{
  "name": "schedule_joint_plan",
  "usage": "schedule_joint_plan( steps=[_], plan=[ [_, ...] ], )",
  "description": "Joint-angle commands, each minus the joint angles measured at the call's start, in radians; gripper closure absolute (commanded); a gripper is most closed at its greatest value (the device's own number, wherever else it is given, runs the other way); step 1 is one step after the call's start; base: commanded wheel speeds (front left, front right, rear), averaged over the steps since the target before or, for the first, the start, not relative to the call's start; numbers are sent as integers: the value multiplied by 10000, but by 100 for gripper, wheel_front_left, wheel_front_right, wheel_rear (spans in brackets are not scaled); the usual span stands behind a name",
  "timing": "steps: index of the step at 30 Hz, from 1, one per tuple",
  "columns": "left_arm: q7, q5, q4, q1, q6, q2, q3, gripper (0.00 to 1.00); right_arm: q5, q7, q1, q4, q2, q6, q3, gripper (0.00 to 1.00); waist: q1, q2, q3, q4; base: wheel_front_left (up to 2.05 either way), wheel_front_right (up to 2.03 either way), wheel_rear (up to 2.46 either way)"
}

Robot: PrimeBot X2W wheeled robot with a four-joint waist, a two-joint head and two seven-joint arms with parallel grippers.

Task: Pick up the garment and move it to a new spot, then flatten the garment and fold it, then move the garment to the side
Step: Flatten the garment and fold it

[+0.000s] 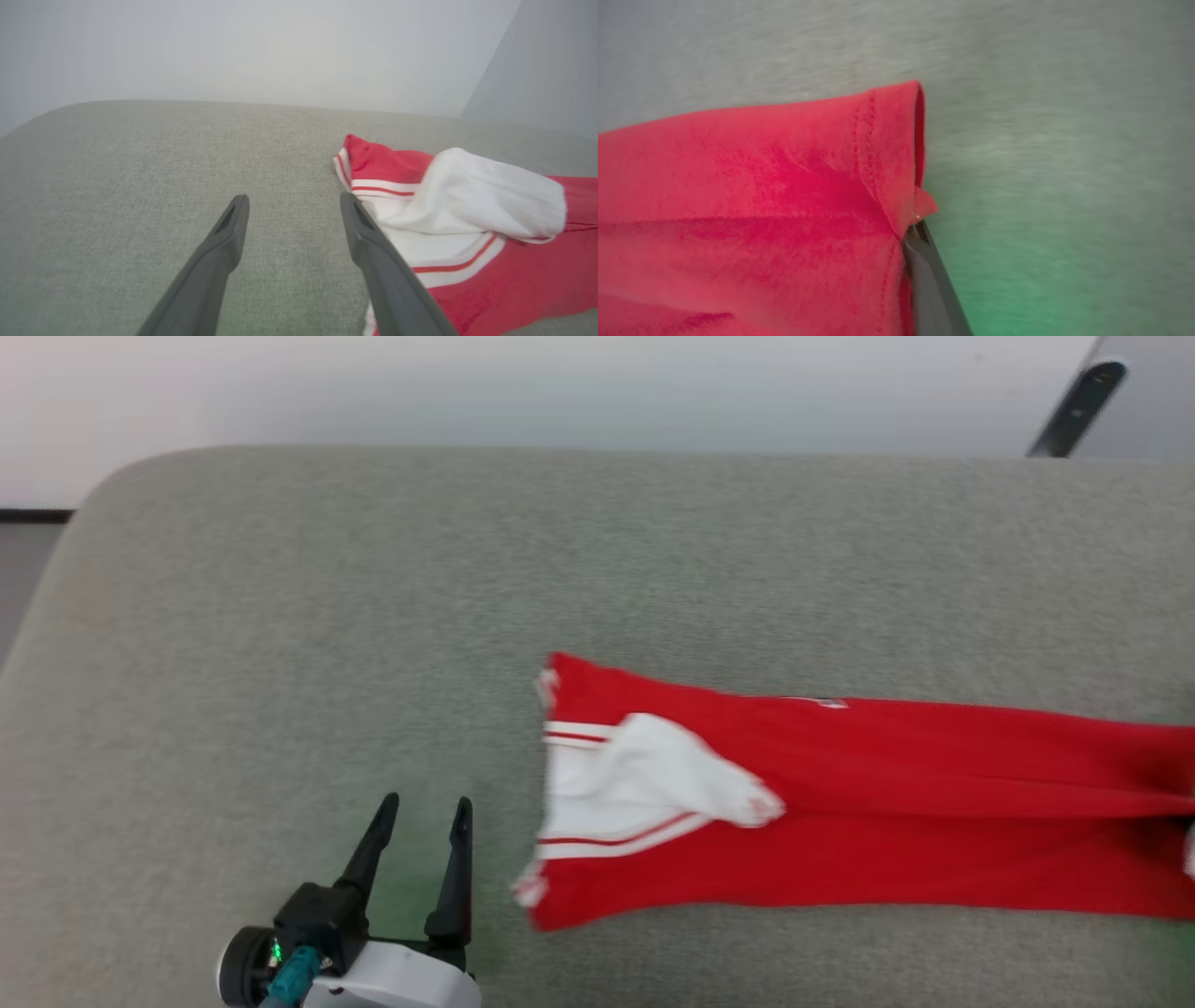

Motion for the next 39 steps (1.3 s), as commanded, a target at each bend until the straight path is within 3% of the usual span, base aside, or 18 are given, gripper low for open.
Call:
schedule_joint_plan(
  steps=[1, 9, 14, 21, 30, 35, 39],
  plan=[
    [-9, 80, 11, -83, -80, -27, 62, 0, -254, -167, 411, 404, -403, -180, -376, 100, 0, -1, 62, -442, 0, 0, 0],
    [-9, 200, -19, -59, -214, -72, 399, 0, -685, -1153, 56, 951, -1140, -109, -2024, 100, 0, -1, 123, -998, 0, 0, 0],
    [-9, 314, 49, 55, -287, -91, 538, 0, -748, -1557, -98, 989, -1017, -109, -2384, 100, 0, -1, -15, -1150, 0, 0, 0],
    [-9, 366, 265, 186, -390, -191, 514, 0, -531, -1200, 159, -846, -221, -106, -1009, 100, 0, -1, -389, -1090, 0, 0, 0],
    [-9, 291, 428, 389, -449, -347, 381, 0, 83, 8, 414, -4060, 1734, -106, 990, 100, 0, -1, -697, -551, 0, 0, 0],
    [-9, 212, 458, 315, -468, -411, 326, 0, 66, 228, 401, -4572, 2463, -106, 1879, 100, 0, -1, -641, -163, 0, 0, 0],
    [-9, 163, 455, 237, -457, -449, 265, 0, -341, -37, 224, -4377, 2545, -106, 2268, 100, 0, -1, -536, 121, 0, 0, 0]
  ],
)
